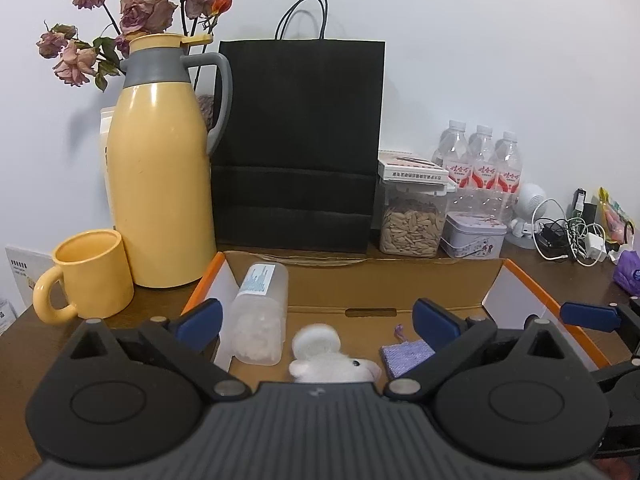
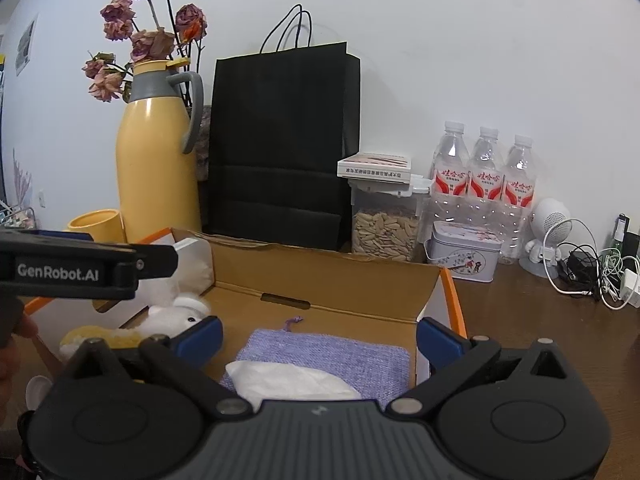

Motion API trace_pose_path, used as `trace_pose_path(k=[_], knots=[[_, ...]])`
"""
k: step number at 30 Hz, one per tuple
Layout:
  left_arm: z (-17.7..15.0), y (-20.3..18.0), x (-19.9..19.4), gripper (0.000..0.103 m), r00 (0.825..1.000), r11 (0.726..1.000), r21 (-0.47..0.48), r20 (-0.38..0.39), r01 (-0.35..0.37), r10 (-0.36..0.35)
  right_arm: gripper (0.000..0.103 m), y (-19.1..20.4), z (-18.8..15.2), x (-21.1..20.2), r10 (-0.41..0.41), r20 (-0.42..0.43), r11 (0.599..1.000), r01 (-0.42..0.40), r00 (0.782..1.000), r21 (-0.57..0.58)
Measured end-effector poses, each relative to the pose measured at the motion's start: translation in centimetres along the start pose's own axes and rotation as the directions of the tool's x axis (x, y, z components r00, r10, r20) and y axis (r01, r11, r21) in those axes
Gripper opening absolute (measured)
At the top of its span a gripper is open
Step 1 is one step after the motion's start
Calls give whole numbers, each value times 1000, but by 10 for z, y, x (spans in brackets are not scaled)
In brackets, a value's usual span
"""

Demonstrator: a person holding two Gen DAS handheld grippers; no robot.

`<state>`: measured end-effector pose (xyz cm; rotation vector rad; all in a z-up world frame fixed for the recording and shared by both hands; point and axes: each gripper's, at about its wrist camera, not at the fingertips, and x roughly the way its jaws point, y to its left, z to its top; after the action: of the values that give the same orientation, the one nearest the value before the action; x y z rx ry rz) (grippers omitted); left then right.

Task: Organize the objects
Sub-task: 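Lower the mask and cap into the box and open both grippers, then grasp the navy blue case with the right gripper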

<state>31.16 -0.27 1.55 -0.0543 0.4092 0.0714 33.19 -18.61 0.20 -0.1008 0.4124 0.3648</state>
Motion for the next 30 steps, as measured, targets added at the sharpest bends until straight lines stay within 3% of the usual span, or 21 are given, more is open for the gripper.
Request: trace_pose_path(k=[17,30], knots=[[6,1,-17,103,999,1000,-21,32,19,-18,103,5,2,-15,-1,16,1000,1,1000,-9],[5,3,-65,103,995,998,-35,86,43,-40,103,7,-1,-55,-18,63,1000,18,998,-2]])
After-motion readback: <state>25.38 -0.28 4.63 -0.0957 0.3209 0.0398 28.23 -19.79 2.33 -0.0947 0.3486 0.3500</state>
